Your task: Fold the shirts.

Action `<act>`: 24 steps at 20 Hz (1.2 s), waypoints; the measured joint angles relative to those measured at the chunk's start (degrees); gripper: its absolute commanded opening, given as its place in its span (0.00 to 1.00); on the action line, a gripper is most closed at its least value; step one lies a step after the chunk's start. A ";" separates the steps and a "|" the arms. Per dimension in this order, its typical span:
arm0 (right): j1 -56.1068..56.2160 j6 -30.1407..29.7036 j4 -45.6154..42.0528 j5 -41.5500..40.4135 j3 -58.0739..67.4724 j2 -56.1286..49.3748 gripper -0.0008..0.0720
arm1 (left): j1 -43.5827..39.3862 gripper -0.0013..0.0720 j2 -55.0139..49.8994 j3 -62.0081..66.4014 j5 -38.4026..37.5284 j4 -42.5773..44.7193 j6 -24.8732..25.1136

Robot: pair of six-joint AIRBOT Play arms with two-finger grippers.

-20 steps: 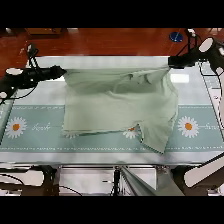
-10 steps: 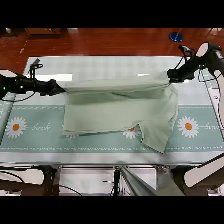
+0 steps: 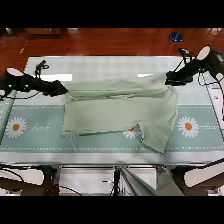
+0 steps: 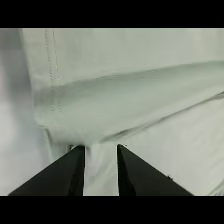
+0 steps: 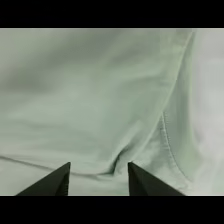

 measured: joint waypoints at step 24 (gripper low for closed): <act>-8.57 -2.47 1.16 -0.46 -35.41 26.10 0.63 | 8.11 0.77 15.41 -32.87 -9.75 6.08 1.97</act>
